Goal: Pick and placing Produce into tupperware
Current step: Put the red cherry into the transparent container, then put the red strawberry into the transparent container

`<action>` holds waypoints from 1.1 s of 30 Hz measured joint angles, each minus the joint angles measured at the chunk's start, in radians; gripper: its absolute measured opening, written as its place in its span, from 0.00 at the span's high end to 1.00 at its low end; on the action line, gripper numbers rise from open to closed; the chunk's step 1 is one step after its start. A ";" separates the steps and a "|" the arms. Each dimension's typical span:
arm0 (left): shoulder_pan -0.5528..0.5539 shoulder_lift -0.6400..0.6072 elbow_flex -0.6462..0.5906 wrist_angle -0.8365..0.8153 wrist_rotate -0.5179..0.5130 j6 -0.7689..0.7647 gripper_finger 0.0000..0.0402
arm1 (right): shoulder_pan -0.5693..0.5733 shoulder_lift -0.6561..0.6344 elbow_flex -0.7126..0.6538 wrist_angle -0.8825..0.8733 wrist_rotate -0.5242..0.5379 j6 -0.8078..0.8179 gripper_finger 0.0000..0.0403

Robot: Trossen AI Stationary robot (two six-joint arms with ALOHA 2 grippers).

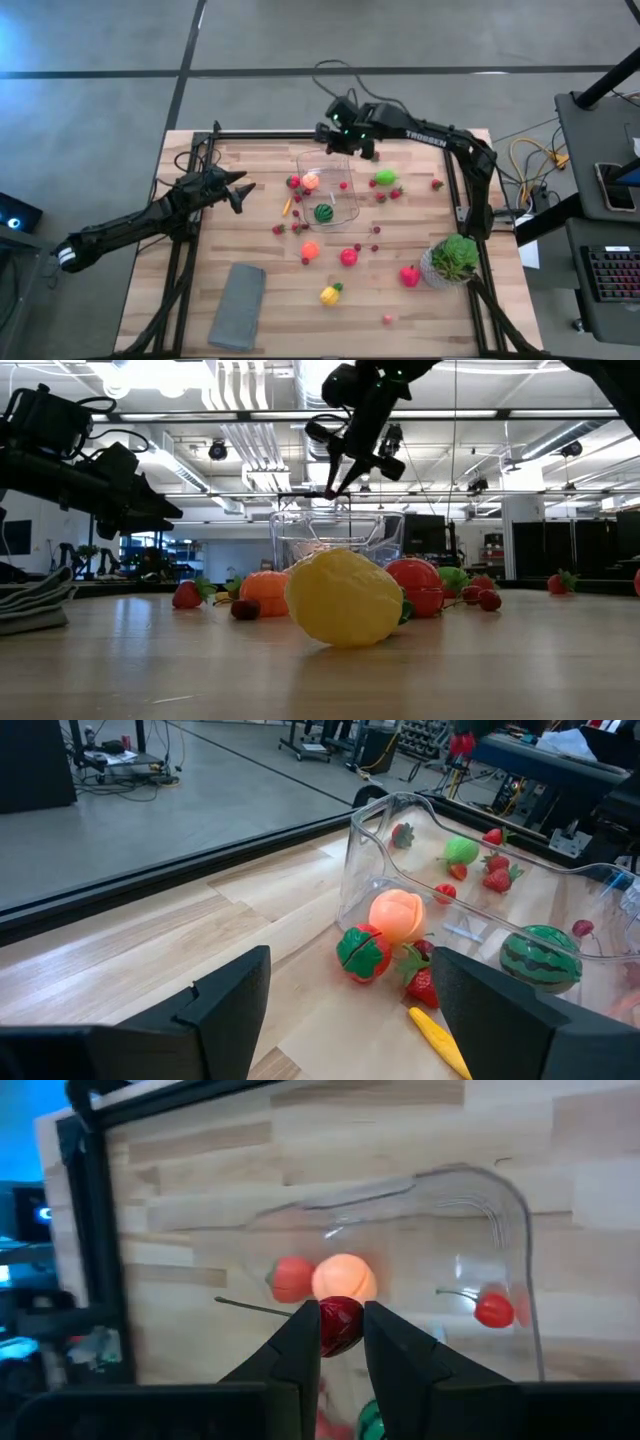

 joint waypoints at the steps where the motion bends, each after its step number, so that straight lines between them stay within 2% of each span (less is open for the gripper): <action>1: 0.000 0.000 0.000 0.000 0.000 0.000 0.35 | 0.015 0.000 -0.014 0.004 0.024 0.003 0.83; 6: 0.000 0.000 0.000 0.000 0.000 0.000 0.35 | 0.063 0.001 -0.089 0.029 0.085 0.204 0.83; 12: 0.000 0.000 0.000 0.000 -0.001 0.000 0.35 | 0.079 0.002 -0.140 0.063 0.080 0.361 0.83; 16: 0.000 0.000 0.000 0.000 -0.001 0.000 0.35 | 0.080 0.002 -0.164 0.065 0.035 0.446 0.80; 24: 0.000 0.000 0.000 0.000 -0.002 0.000 0.35 | 0.081 0.002 -0.206 0.065 0.008 0.571 0.60; 30: 0.000 0.000 0.000 0.000 -0.005 0.000 0.35 | 0.081 0.002 -0.212 0.061 0.005 0.551 0.44; 33: 0.000 0.000 0.000 0.000 -0.005 0.000 0.35 | 0.081 0.002 -0.212 0.025 0.005 0.593 0.37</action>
